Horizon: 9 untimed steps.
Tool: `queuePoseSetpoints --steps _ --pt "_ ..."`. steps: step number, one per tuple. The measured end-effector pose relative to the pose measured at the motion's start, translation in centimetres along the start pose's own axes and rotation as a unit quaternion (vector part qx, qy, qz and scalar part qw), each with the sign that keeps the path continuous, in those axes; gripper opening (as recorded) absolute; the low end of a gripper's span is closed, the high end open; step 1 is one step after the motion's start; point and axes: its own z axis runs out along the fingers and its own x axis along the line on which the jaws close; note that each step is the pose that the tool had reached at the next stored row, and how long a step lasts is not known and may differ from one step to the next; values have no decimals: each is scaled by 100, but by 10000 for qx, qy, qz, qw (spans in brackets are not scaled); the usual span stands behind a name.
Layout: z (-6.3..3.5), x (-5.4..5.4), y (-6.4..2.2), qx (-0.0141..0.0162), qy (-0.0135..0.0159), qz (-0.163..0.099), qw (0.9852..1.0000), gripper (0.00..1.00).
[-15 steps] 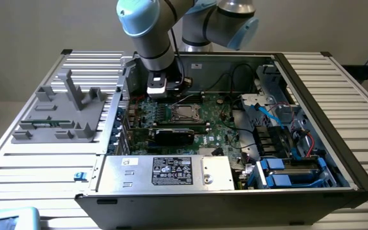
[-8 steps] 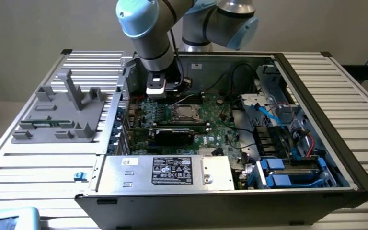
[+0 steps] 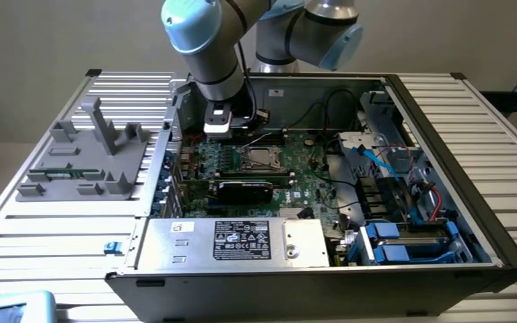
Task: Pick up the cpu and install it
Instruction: 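Install the first cpu locking lever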
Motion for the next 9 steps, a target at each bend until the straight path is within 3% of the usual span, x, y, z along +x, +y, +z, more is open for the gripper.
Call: queuePoseSetpoints --steps 9 --pt "13 -3 12 34 10 60 10000 11"
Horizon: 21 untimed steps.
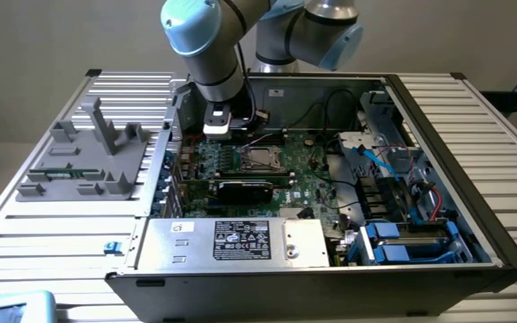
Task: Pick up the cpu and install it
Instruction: 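Install the first cpu locking lever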
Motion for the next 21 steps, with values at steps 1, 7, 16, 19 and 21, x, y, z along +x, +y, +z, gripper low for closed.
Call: queuePoseSetpoints --steps 1,7,16,19,21 --pt "1 0 1 1 2 7 10000 11" --pt "5 -1 5 -2 18 56 10000 11" --pt "20 8 6 2 50 161 9999 11" --pt "25 15 6 10 60 202 9998 11" --pt "28 19 6 12 69 233 9997 11"
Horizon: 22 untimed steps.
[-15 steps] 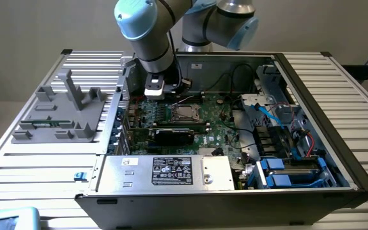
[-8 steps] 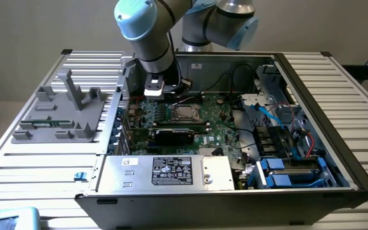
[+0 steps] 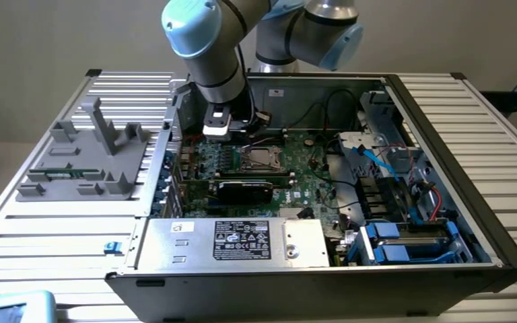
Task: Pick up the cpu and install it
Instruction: 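Install the first cpu locking lever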
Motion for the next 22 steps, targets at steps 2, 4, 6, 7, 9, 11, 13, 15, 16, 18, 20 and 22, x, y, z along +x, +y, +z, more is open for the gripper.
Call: queuePoseSetpoints --steps 2,4,6,7,9,11,13,15,16,18,20,22 --pt "4 1 1 -1 11 30 10000 11" --pt "7 1 2 -5 21 58 10000 11" --pt "8 1 4 -10 30 85 10000 11" --pt "8 1 5 -13 35 100 9999 11" --pt "11 0 6 -19 47 132 9999 11" --pt "13 0 7 -25 58 164 9998 11" --pt "15 0 8 -31 71 199 9998 11" --pt "16 2 7 -34 81 237 9997 11" --pt "17 3 6 -36 84 255 9996 11" --pt "18 4 5 -39 91 291 9995 11" --pt "19 8 3 -42 95 326 9994 11" --pt "22 15 1 -44 103 362 9993 11"
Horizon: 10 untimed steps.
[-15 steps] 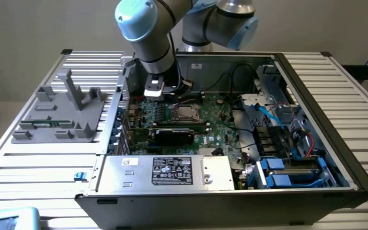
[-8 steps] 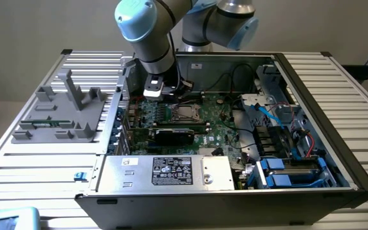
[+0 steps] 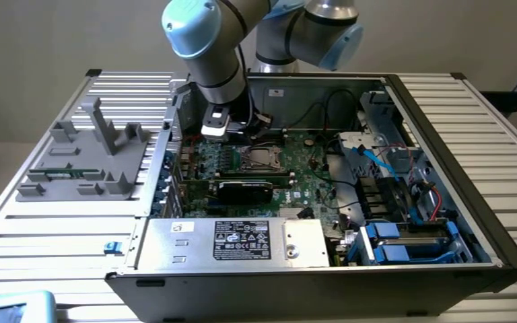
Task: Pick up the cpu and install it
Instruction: 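Install the first cpu locking lever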
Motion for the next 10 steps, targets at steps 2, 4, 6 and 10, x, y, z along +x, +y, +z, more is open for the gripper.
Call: queuePoseSetpoints --steps 2,4,6,10 --pt "2 8 -2 -8 20 33 10000 11" --pt "4 15 -2 -19 41 66 10000 11" --pt "3 22 -2 -32 63 97 9999 11" --pt "7 30 -6 -35 74 134 9999 11"
